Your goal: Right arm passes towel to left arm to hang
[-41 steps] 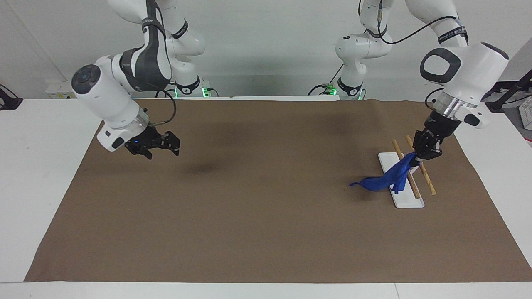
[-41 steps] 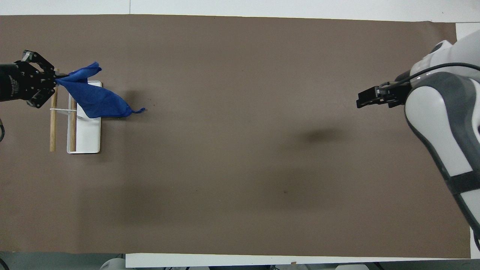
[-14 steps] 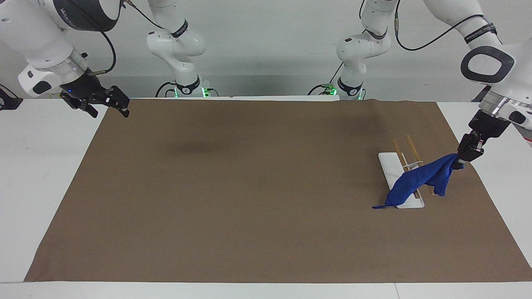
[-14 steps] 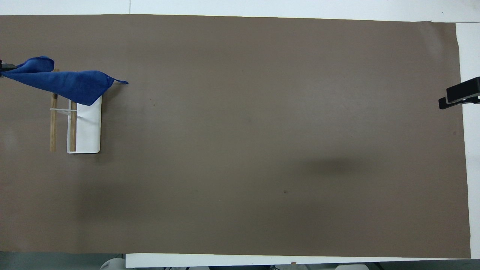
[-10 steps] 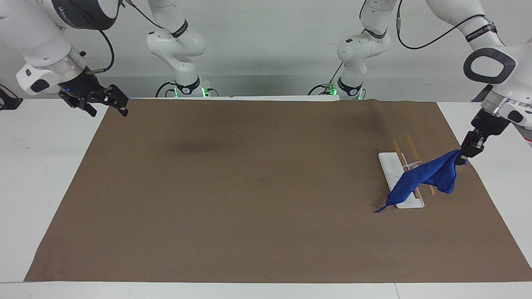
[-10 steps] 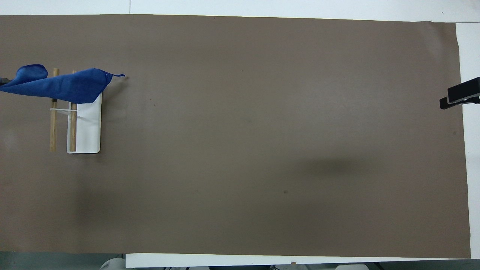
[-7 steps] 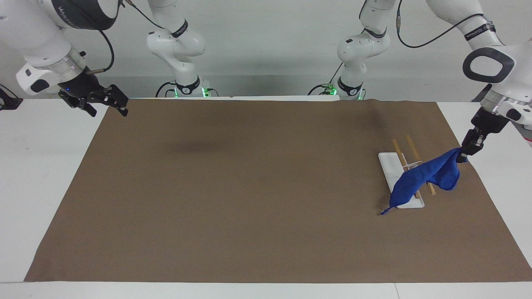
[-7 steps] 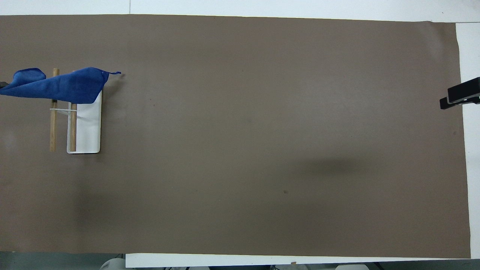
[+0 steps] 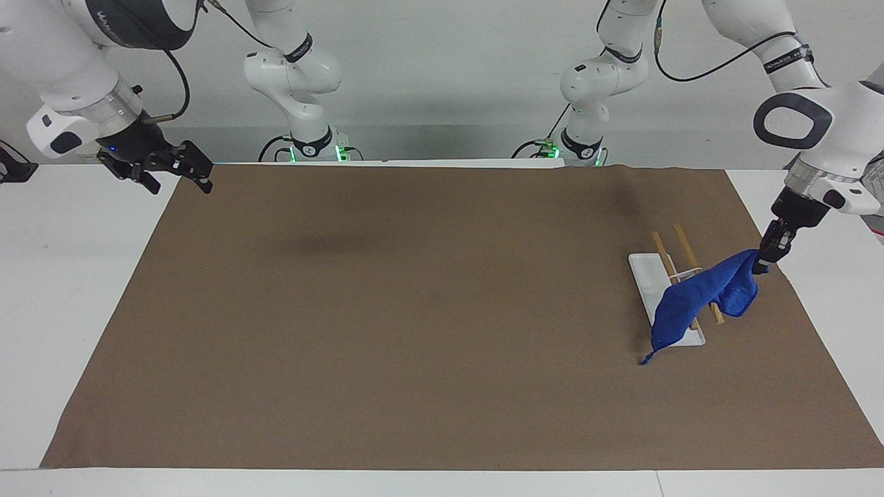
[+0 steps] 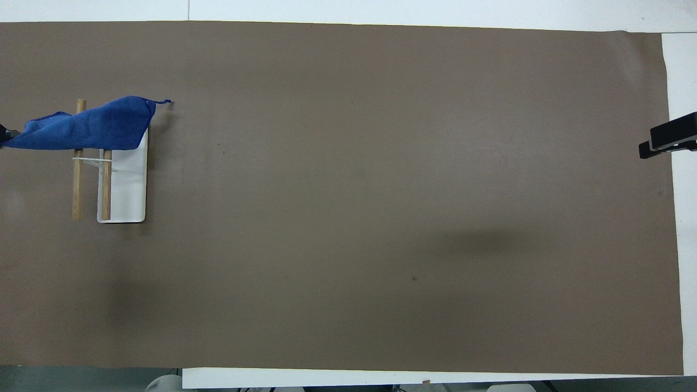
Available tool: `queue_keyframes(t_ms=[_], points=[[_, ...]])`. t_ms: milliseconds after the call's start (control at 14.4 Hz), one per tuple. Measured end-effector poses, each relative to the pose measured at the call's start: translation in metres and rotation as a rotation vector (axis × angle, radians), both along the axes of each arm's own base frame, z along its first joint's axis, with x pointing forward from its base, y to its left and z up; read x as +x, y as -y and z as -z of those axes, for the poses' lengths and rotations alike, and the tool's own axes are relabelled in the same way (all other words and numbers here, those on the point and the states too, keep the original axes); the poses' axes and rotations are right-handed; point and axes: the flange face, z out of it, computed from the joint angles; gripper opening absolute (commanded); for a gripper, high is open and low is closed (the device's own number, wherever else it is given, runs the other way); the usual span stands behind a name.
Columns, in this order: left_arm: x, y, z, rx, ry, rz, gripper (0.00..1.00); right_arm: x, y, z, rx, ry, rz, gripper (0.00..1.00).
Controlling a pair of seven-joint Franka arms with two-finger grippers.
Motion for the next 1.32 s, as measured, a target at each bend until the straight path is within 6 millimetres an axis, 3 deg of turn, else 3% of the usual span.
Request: queue_keyframes(t_ms=[139,487,904,1112,1321], points=[[-0.003,-0.001,0.000,0.008,-0.002,0.004,1.00,0.000,0.000,0.001,0.000,-0.001,0.000,1.00],[-0.006,-0.007,-0.005,0.060,-0.005,0.026,1.00,0.000,0.001,0.001,0.000,-0.002,0.001,1.00],[-0.005,-0.005,-0.031,0.138,-0.039,0.095,1.00,0.000,0.004,0.001,-0.027,-0.006,0.001,1.00],[0.000,0.011,-0.060,0.174,-0.078,0.163,1.00,-0.001,0.006,0.001,-0.049,-0.008,-0.030,1.00],[0.003,0.048,-0.092,0.159,-0.146,0.262,1.00,0.002,0.007,0.000,-0.051,0.013,-0.071,1.00]])
